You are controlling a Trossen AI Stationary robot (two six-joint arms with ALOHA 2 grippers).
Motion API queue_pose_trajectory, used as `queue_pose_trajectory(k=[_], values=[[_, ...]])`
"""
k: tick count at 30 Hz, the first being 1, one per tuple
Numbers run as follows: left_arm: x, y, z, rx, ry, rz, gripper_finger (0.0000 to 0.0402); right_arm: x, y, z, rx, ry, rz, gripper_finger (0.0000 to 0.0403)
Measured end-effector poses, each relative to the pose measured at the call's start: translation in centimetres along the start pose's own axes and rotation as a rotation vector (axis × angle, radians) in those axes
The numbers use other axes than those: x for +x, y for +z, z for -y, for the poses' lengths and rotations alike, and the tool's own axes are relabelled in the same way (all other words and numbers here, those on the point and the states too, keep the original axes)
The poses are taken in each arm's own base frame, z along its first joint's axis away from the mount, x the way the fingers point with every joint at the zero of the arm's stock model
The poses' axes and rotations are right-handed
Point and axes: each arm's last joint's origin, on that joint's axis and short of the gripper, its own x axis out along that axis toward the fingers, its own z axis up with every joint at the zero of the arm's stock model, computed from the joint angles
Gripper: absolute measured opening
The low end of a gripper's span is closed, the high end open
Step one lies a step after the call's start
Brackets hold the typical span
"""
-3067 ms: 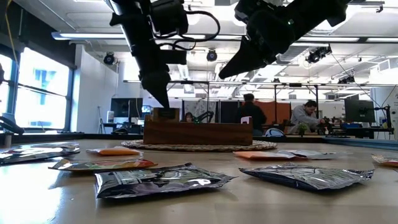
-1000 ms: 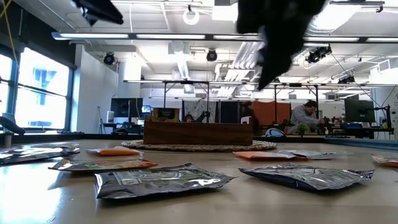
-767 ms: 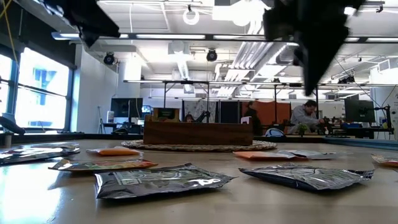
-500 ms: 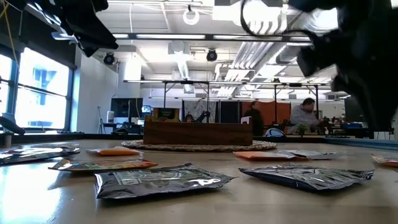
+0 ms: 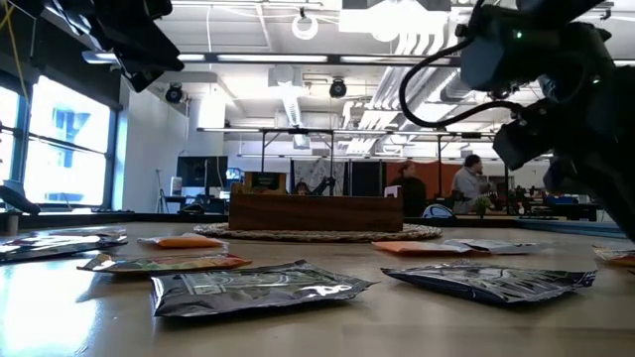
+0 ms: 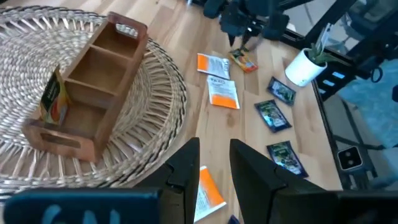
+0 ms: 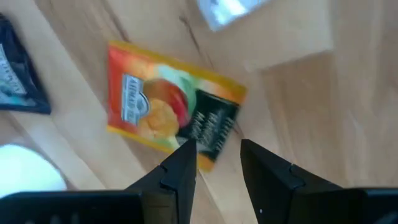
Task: Pick & Place Tea
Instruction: Put the yellow tea bag into the left section of the wooden organizer
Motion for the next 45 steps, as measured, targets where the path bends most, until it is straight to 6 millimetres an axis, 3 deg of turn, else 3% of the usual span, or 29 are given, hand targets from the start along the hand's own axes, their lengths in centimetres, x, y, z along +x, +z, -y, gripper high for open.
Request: queue_pose_trajectory(k=[6, 15, 45], values=[[0.0, 0.0, 0.0, -0.021, 0.000, 0.004, 0.0087, -0.7, -1.3, 2.4, 0.026, 0.101, 0.170, 0.0122], [0.0, 0.1, 0.0, -0.039, -0.002, 0.015, 0.0087, 1.8, -3.6, 4.3, 0.143, 0.237, 0.287, 0.0122], [0.0, 0.4, 0.0, -0.068, 0.034, 0.049, 0.0087, 2.5, -3.9, 2.2, 0.047, 0.190, 0.436, 0.0122]])
